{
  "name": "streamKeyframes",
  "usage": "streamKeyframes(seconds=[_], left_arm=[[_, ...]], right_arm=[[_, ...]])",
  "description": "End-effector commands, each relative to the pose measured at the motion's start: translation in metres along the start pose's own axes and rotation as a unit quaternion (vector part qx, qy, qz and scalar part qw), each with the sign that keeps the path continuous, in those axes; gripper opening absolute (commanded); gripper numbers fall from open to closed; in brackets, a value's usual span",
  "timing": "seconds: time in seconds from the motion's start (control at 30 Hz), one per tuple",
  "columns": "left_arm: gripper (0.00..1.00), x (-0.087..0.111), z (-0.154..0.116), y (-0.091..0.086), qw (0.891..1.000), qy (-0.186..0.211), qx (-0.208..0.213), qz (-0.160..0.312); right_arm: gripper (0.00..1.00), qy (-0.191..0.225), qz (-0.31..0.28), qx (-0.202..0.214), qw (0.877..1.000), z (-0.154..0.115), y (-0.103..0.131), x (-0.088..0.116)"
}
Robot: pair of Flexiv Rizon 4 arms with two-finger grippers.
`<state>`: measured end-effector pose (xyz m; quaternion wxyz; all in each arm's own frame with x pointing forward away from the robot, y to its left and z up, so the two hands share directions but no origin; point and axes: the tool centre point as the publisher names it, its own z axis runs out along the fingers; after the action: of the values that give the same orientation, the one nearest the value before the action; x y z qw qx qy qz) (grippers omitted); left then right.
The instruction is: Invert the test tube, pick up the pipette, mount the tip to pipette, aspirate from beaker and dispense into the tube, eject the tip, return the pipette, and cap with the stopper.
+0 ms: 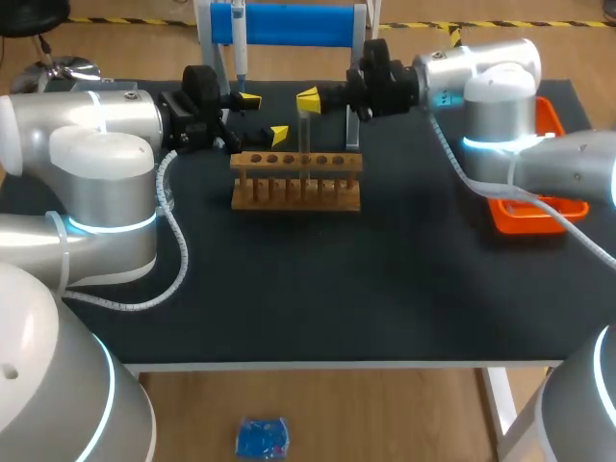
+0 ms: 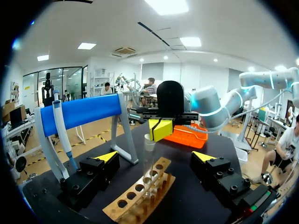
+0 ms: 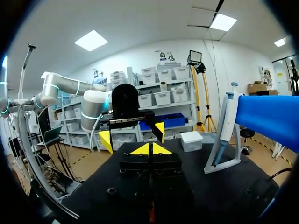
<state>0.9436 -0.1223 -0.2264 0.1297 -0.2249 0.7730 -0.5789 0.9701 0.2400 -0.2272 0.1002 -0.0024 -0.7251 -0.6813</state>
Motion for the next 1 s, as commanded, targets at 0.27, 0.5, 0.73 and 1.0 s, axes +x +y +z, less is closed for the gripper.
streamKeyframes(seconds=[0.27, 0.5, 0.73, 1.0], left_arm=[[1.00, 0.001, 0.001, 0.001, 1.000, -0.003, 0.003, 0.001], [1.00, 0.001, 0.001, 0.001, 1.000, -0.003, 0.003, 0.001], [1.00, 0.001, 0.001, 0.001, 1.000, -0.003, 0.003, 0.001], [1.00, 0.001, 0.001, 0.001, 1.000, -0.003, 0.003, 0.001]], right_arm=[[0.00, -0.001, -0.039, -0.004, 0.999, -0.009, 0.026, 0.010], [1.00, -0.021, -0.079, 0.033, 0.996, -0.024, 0.049, 0.016], [1.00, -0.058, -0.134, 0.101, 0.984, -0.049, 0.068, 0.020], [1.00, -0.090, -0.167, 0.143, 0.971, -0.083, 0.072, 0.025]])
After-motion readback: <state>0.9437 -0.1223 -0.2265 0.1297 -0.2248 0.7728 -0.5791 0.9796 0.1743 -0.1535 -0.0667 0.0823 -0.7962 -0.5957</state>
